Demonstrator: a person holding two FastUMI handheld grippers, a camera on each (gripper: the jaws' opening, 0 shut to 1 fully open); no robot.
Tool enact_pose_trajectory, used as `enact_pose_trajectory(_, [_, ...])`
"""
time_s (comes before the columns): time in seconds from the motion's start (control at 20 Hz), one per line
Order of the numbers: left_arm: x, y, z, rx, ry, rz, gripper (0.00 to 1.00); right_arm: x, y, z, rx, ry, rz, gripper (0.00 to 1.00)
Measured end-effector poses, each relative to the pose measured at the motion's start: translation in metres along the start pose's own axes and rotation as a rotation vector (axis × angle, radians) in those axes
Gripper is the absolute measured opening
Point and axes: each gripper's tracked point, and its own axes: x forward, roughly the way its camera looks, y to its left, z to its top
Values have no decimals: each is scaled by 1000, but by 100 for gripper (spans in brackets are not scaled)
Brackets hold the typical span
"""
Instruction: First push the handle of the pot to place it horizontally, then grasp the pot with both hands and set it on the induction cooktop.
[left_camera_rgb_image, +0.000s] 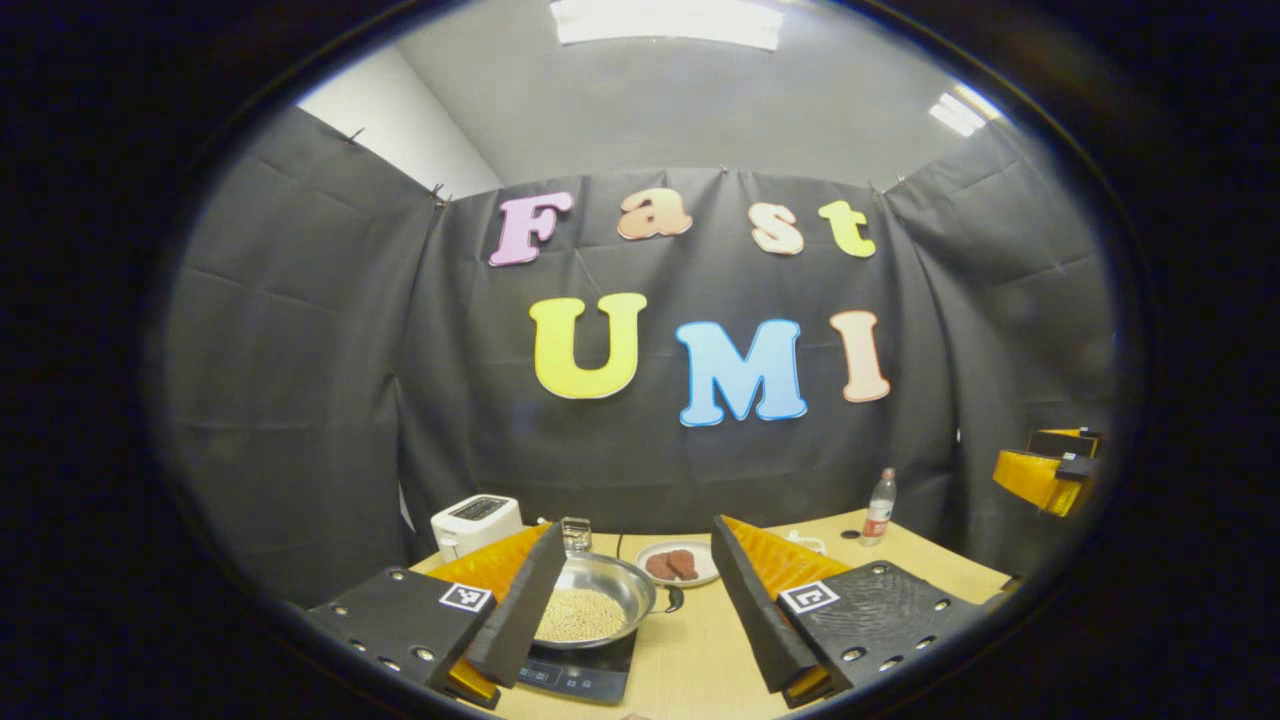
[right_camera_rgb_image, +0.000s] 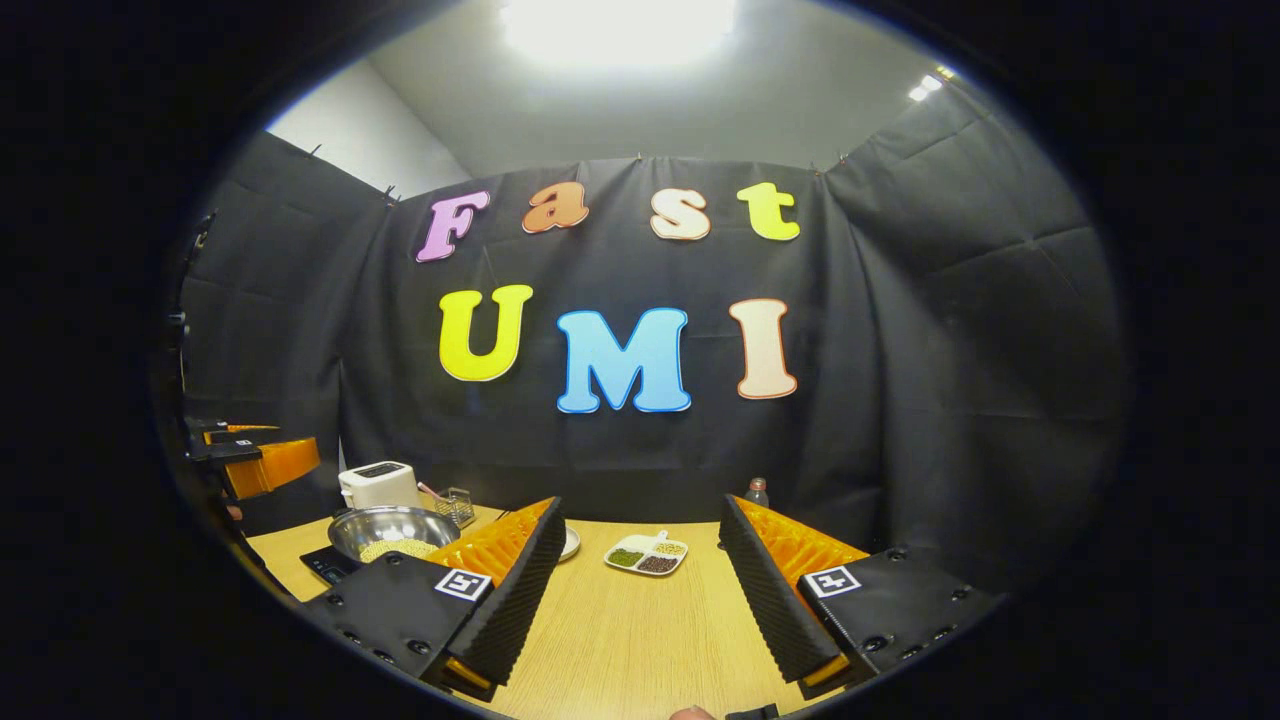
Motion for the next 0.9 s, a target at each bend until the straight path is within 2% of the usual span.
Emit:
enact_pose_trajectory(0.05, [-4, 3, 4, 4, -6, -1, 86, -5, 1, 3, 1, -2, -4, 92])
enact_pose_trajectory(0.1, [-9, 6, 8, 7, -13, -1, 86, -11, 1, 5, 4, -2, -12, 92])
enact_pose_trajectory(0.15, [-13, 9, 11, 7, -17, -1, 86, -16, 2, 7, 7, -2, -21, 97])
enact_pose_trajectory(0.25, [-25, 17, 18, 4, -24, -1, 86, -28, 6, 14, 14, -10, -35, 97])
enact_pose_trajectory(0.3, [-31, 20, 21, 1, -28, -4, 86, -34, 8, 18, 14, -18, -42, 92])
enact_pose_trajectory(0.35, [-36, 22, 23, -1, -29, -9, 86, -40, 9, 19, 11, -22, -53, 92])
enact_pose_trajectory(0.4, [-42, 24, 25, 2, -30, -14, 86, -46, 9, 20, 8, -25, -59, 97])
enact_pose_trajectory(0.75, [-62, 38, 32, -6, -47, -27, 86, -69, 15, 22, 12, -19, -89, 98])
enact_pose_trajectory(0.8, [-63, 40, 32, -6, -49, -24, 88, -70, 16, 24, 13, -23, -89, 98])
enact_pose_trajectory(0.9, [-65, 43, 34, -5, -53, -24, 86, -72, 19, 27, 9, -30, -88, 98])
